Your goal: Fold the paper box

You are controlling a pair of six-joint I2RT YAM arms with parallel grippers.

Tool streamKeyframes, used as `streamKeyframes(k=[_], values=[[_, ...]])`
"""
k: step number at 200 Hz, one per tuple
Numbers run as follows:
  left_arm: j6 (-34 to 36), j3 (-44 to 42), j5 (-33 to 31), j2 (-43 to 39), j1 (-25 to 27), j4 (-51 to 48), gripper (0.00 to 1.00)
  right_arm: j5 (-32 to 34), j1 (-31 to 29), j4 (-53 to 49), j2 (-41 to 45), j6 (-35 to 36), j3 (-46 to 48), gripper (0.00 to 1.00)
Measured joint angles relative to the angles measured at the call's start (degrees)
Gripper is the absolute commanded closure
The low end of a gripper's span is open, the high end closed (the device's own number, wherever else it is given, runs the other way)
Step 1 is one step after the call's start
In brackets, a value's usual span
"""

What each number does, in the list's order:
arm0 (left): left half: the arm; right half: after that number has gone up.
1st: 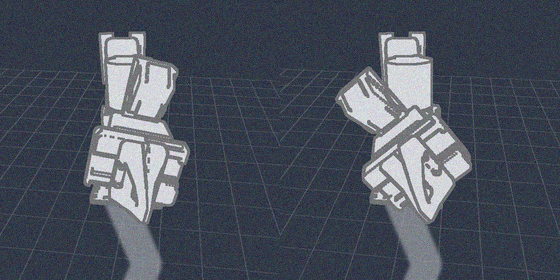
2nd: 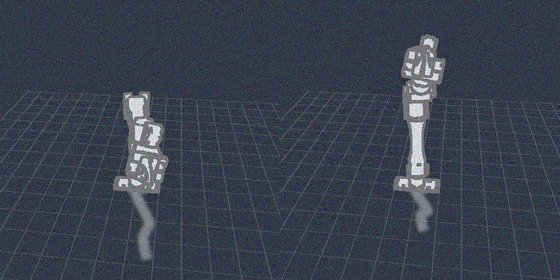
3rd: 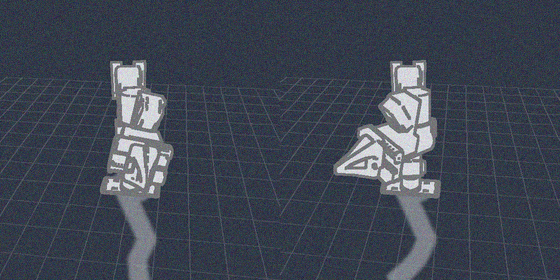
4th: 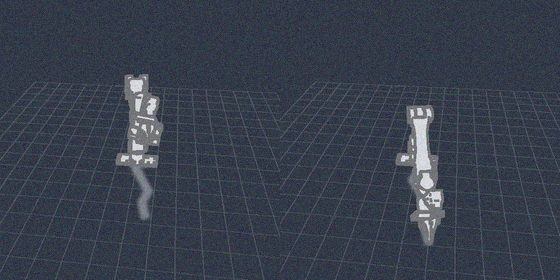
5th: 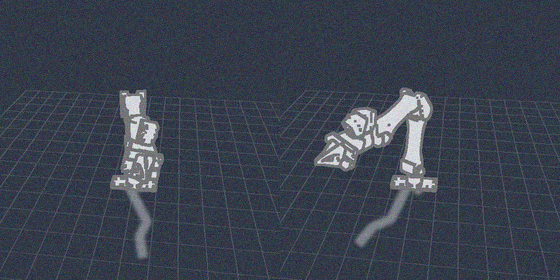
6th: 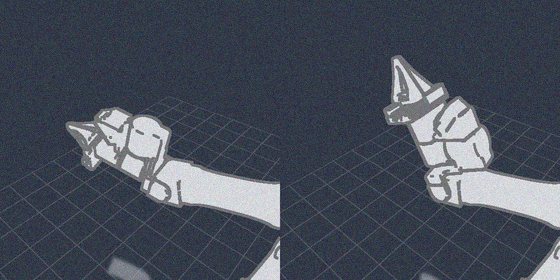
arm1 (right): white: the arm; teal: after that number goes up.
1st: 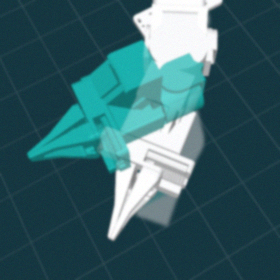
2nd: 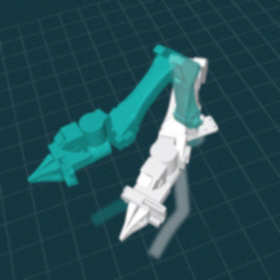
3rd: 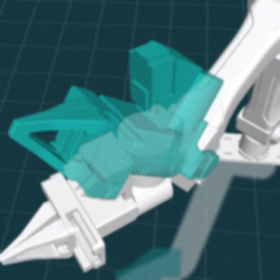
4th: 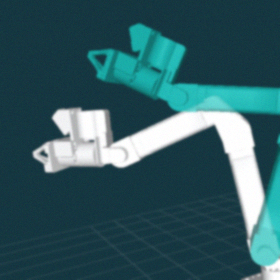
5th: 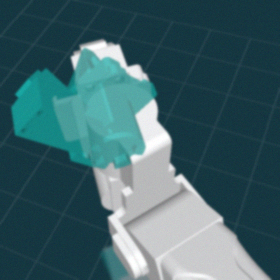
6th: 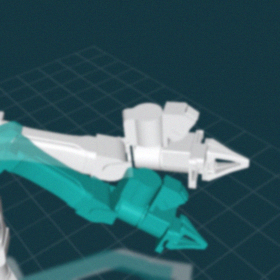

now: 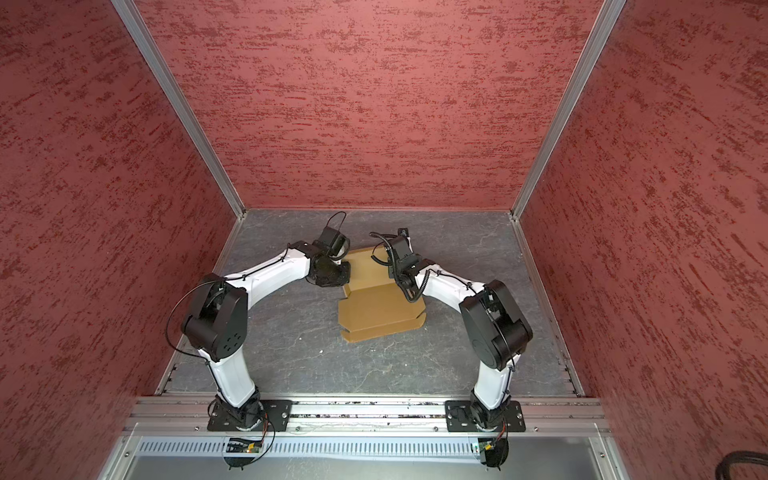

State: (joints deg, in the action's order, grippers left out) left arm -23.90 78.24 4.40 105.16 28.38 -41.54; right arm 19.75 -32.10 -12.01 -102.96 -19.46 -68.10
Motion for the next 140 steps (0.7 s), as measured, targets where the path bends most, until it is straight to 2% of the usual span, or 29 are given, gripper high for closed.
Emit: streamKeyframes(k=[9,30,51,120,140], values=[[0.0,0.1,0.0,0.0,0.0,-0.3,1.0,0.0,0.0,0.0,-0.1,0.0,0.0,0.95],[0.0,0.1,0.0,0.2,0.0,-0.7,1.0,0.0,0.0,-0.1,-0.3,-0.3,0.0,0.82],[-0.2,0.1,0.0,0.4,0.0,-0.9,1.0,0.0,0.1,-0.1,-0.3,-1.3,0.0,0.77],[-0.5,0.6,-0.5,1.2,-0.3,-1.2,1.0,0.0,0.1,0.0,-0.3,-2.2,0.0,0.73],[-0.7,1.4,-0.6,2.3,-0.5,-1.5,1.0,0.0,0.1,0.0,-0.3,-2.2,0.0,0.76]])
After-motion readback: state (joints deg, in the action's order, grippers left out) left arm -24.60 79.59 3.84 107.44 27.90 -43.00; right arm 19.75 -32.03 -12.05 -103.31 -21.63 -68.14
